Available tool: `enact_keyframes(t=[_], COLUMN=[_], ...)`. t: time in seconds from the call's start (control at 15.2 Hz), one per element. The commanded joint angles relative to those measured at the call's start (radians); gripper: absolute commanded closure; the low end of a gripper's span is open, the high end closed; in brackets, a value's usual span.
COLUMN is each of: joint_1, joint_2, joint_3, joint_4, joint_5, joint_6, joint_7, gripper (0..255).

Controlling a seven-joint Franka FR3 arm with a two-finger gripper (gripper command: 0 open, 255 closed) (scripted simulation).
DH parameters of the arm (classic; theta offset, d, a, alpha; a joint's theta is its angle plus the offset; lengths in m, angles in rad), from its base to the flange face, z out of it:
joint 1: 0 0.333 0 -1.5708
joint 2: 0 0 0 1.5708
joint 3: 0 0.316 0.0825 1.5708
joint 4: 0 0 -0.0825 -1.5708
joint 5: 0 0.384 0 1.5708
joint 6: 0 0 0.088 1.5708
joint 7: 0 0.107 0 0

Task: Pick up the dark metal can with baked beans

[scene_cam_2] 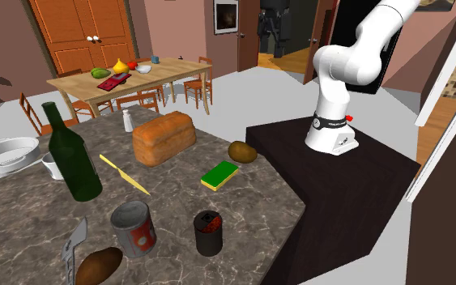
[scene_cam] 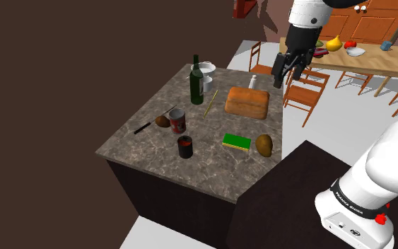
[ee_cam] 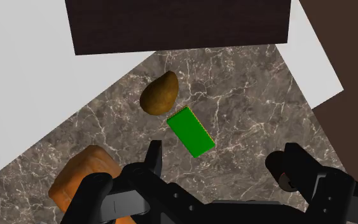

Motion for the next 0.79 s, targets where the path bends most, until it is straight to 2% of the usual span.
enact_keyframes(t=[0.0, 0.33, 0.73], joint_1=[0.000, 0.013, 0.020], joint_2=[0.000, 0.136, 0.337], joint_3=[0.000, 0.069, 0.148], joint_4=[0.000, -0.016, 0.014], joint_5=[0.000, 0.036, 0.052], joint_6=[0.000, 0.153, 0.326], joint_7=[0.000, 0.078, 0.173], gripper=[0, 0, 0])
